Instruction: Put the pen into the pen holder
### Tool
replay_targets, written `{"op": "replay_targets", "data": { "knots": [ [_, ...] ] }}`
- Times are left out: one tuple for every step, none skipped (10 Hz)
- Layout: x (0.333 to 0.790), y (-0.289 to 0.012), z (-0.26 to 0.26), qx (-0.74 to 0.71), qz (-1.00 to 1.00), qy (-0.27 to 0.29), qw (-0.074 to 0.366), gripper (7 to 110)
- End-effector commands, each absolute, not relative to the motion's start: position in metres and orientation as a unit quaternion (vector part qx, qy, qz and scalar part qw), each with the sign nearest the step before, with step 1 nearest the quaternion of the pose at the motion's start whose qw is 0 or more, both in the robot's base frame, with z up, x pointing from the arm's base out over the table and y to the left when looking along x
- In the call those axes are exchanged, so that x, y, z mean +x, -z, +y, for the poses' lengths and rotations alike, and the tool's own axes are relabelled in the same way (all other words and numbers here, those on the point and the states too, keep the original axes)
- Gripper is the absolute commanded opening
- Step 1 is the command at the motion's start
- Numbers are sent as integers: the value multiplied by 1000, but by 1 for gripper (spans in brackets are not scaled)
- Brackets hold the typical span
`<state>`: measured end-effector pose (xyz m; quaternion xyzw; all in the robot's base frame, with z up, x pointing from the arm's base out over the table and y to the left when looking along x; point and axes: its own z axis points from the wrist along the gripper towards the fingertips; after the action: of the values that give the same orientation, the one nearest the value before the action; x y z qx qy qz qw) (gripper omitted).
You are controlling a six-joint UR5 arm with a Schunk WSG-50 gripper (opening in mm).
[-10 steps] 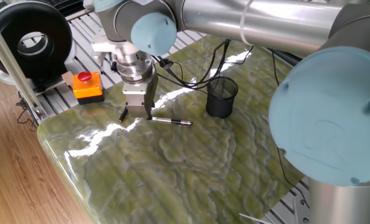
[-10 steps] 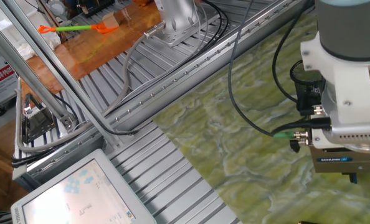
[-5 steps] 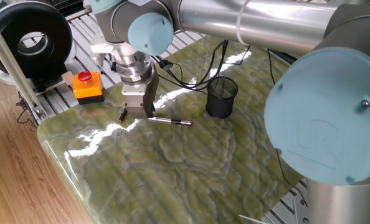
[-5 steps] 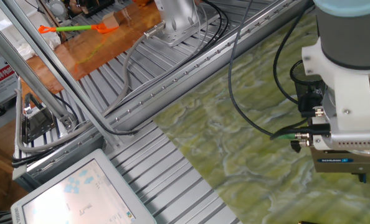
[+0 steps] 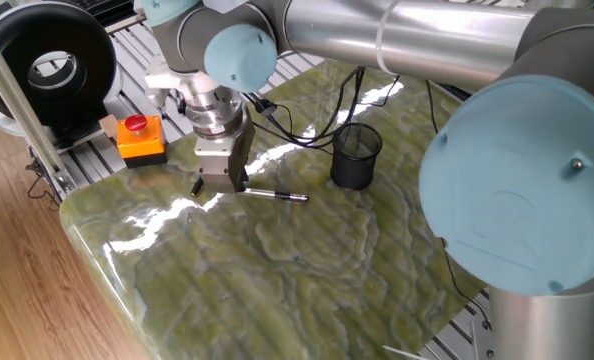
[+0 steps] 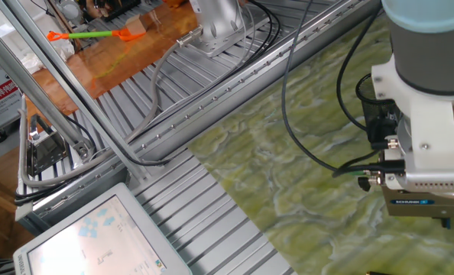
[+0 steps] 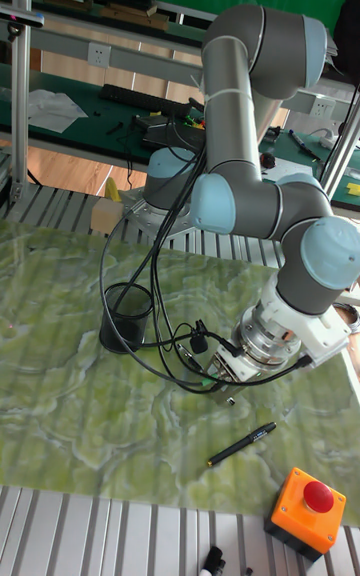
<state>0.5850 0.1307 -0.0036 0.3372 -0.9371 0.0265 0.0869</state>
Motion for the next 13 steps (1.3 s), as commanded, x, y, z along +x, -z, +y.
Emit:
{"op": "replay_targets", "data": {
  "knots": [
    [585, 5, 133, 333, -939, -20, 87, 22],
    [583, 4, 135, 331, -939, -17, 89, 22],
    [580, 1, 135, 326, -940, -20, 99, 22],
    [576, -1, 132, 324, -939, -27, 108, 22],
    [571, -3, 128, 323, -938, -33, 122, 22],
    [565, -6, 122, 323, -935, -42, 137, 22],
    [563, -7, 119, 323, -934, -48, 144, 22],
    [563, -4, 117, 323, -934, -50, 147, 7],
    [563, 0, 116, 322, -933, -54, 152, 7],
    [558, -2, 114, 319, -931, -61, 166, 7],
    [553, -10, 115, 314, -929, -71, 185, 7],
    [553, -14, 109, 316, -925, -84, 192, 7],
    [552, -13, 108, 319, -924, -84, 195, 7]
  ]
}}
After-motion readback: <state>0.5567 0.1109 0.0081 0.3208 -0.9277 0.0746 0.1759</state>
